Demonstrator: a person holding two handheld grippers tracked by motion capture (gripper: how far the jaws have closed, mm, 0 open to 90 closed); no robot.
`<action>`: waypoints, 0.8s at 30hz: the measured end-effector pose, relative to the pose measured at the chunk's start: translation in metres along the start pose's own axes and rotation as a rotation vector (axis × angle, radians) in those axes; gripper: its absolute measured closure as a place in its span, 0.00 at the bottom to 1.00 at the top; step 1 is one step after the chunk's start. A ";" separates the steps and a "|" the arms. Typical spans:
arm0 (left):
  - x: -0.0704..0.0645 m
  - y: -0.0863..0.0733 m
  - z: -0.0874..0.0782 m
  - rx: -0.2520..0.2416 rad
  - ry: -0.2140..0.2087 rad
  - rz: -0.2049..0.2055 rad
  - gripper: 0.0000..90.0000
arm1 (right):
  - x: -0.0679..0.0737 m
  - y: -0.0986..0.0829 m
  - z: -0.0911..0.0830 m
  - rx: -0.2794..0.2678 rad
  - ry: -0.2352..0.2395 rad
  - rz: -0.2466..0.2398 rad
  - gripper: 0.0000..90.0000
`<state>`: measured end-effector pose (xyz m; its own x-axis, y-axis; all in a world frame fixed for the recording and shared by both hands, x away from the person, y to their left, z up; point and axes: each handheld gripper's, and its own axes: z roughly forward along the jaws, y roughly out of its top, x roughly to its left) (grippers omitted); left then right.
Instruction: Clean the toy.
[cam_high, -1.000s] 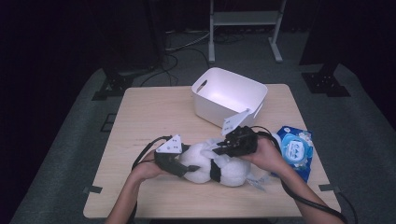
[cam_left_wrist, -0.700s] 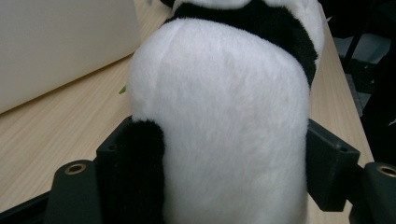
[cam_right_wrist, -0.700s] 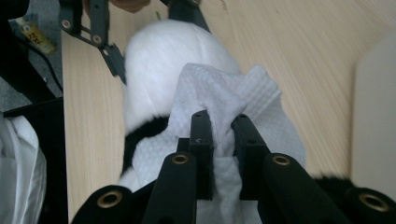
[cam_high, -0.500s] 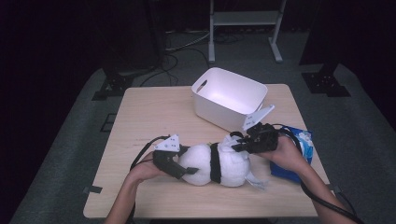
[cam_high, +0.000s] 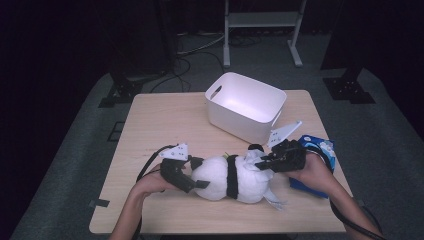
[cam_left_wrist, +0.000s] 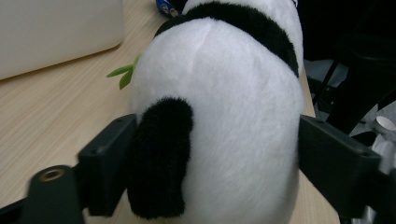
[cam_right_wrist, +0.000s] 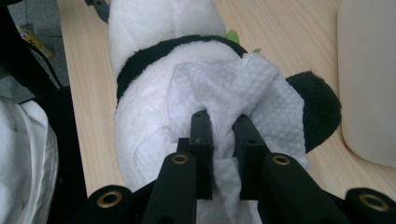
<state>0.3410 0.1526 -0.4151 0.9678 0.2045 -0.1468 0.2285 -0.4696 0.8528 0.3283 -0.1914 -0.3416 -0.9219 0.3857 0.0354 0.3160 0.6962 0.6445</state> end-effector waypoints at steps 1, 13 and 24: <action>0.000 -0.001 0.000 -0.002 0.001 -0.007 0.23 | 0.001 0.001 0.000 -0.004 -0.005 -0.004 0.88; -0.003 0.002 0.000 0.002 0.010 0.013 0.26 | 0.021 0.048 0.026 -0.020 0.033 -0.101 0.89; -0.008 0.008 0.002 0.006 0.009 0.044 0.26 | 0.042 0.100 0.066 -0.001 0.099 -0.206 0.89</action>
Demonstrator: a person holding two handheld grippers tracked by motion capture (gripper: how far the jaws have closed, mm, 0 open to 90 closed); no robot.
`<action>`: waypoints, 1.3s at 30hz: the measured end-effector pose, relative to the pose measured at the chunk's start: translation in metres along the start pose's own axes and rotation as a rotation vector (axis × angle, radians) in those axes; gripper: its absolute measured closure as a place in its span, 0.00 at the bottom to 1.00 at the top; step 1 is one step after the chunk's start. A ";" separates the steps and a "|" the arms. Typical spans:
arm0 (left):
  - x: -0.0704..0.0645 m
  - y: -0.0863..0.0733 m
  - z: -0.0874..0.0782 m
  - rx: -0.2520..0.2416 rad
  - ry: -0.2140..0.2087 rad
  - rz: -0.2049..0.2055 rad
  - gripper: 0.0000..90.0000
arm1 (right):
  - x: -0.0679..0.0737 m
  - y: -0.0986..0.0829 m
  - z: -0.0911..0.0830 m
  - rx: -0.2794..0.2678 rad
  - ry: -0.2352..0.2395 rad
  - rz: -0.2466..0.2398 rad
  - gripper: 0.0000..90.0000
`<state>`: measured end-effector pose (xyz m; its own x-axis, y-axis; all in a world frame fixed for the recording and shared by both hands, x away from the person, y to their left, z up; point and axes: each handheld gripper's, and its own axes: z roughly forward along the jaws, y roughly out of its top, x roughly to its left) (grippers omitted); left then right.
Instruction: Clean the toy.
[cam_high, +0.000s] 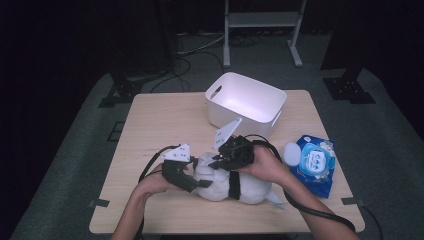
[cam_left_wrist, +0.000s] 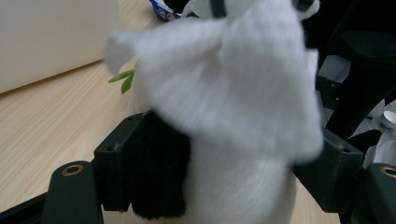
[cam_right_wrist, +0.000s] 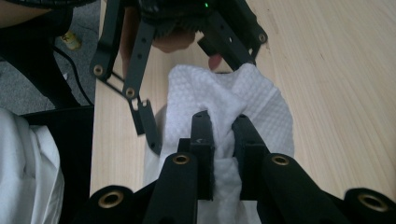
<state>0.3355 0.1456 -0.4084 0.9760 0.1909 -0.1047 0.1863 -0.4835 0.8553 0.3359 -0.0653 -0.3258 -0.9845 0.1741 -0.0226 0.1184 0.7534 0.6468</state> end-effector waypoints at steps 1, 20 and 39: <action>0.000 0.000 0.000 0.000 0.000 0.000 0.26 | 0.000 0.000 0.000 0.000 0.000 0.000 0.89; 0.002 -0.005 -0.002 0.002 -0.008 -0.002 0.26 | -0.030 -0.048 -0.039 0.067 -0.096 0.129 0.89; -0.001 -0.004 -0.005 0.004 -0.059 -0.001 0.26 | -0.014 -0.089 -0.068 -0.009 -0.107 0.178 0.89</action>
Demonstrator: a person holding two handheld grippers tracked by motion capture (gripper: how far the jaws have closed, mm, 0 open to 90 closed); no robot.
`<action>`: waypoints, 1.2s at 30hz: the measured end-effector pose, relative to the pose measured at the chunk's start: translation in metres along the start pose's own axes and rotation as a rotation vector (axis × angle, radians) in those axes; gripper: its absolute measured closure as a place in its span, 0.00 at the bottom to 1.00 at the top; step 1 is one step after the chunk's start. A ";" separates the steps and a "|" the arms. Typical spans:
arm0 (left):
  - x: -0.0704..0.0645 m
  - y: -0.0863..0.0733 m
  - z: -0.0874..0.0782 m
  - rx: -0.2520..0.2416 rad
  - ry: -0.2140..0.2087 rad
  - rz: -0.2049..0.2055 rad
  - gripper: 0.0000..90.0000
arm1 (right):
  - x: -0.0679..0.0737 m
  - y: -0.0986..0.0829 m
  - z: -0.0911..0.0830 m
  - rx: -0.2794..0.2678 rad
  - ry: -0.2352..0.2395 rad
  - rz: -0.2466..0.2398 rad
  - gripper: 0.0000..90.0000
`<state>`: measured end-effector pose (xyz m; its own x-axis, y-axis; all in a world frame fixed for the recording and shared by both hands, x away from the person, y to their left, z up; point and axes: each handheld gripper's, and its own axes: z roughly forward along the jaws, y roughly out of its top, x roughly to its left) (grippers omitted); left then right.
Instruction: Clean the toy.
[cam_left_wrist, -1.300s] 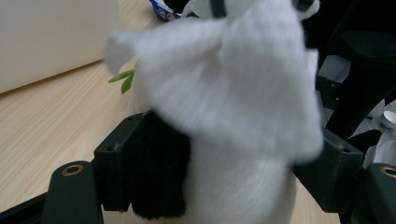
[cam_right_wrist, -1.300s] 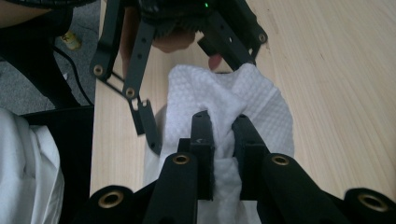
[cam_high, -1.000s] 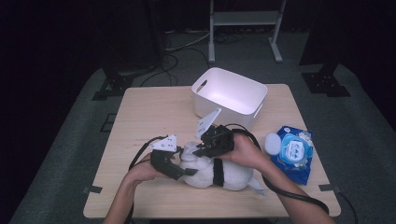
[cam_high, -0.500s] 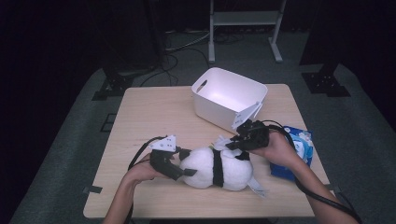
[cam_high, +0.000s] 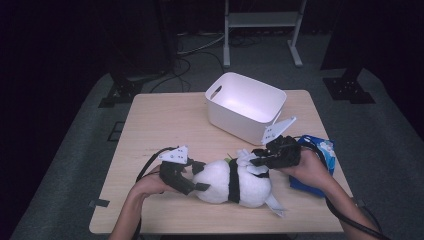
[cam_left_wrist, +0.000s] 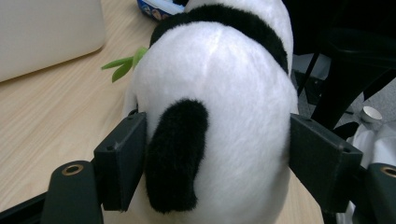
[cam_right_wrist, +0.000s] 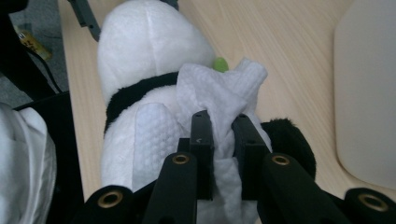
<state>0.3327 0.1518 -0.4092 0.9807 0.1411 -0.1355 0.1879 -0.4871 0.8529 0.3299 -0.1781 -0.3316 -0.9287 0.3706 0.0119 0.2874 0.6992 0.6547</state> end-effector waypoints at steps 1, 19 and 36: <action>0.000 0.001 -0.001 0.001 -0.009 -0.004 0.26 | 0.004 -0.003 0.001 -0.010 0.004 0.000 0.89; -0.008 0.008 0.006 0.016 -0.012 0.042 0.25 | 0.024 0.016 0.019 0.010 0.028 -0.069 0.89; -0.008 0.009 0.005 0.020 -0.016 0.031 0.24 | 0.012 0.032 0.038 0.078 0.011 -0.059 0.88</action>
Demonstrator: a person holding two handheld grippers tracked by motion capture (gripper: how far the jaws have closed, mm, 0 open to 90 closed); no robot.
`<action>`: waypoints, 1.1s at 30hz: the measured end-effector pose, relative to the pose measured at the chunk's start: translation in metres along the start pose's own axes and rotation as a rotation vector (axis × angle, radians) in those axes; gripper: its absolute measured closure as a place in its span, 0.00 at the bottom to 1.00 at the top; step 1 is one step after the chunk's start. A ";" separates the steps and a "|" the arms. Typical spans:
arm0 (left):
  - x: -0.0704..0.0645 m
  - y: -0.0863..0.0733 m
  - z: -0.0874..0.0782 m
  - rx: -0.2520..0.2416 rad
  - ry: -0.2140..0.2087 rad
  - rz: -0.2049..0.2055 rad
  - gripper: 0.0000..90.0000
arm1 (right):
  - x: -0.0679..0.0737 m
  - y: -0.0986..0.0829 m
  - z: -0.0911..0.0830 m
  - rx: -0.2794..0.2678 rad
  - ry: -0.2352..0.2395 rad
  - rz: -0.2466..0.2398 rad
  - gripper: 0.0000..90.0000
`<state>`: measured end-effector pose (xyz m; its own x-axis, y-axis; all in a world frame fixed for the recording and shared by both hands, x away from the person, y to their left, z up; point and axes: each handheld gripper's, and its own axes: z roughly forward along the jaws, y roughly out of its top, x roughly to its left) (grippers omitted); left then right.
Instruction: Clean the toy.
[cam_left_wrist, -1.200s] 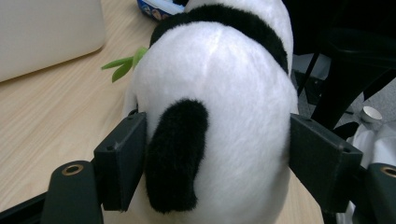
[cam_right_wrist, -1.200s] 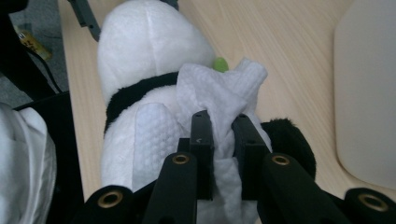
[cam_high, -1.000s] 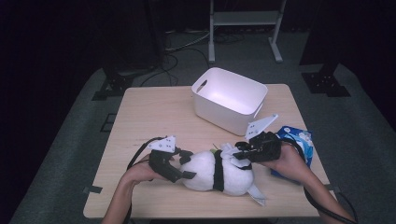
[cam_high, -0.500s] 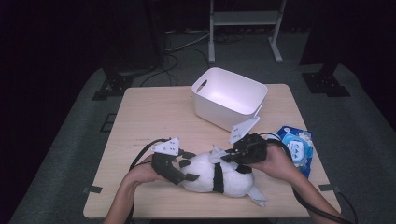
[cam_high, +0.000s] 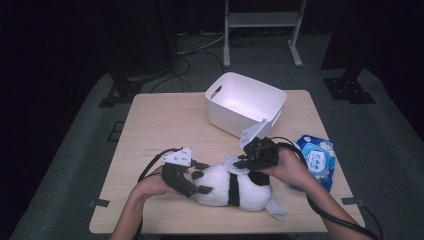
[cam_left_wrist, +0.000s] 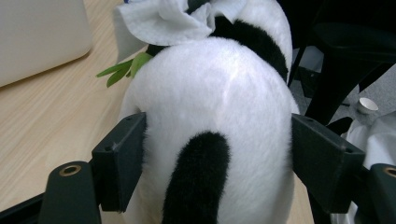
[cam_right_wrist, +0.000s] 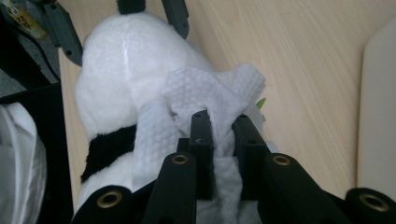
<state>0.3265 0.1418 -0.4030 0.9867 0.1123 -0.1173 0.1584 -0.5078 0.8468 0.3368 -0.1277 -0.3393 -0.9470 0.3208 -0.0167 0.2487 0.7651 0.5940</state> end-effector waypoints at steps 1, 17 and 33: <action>0.000 0.001 0.000 0.000 -0.001 -0.008 0.23 | 0.001 -0.003 0.000 -0.003 0.001 0.003 0.88; -0.003 0.008 0.014 0.022 -0.004 -0.008 0.14 | 0.012 -0.013 0.002 -0.040 0.046 0.017 0.88; 0.035 0.021 0.010 -0.024 0.052 0.015 0.52 | -0.035 0.008 0.011 0.017 0.032 0.077 0.89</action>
<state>0.3643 0.1260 -0.3946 0.9857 0.1494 -0.0775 0.1418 -0.4891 0.8606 0.3743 -0.1270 -0.3428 -0.9309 0.3612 0.0538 0.3239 0.7484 0.5788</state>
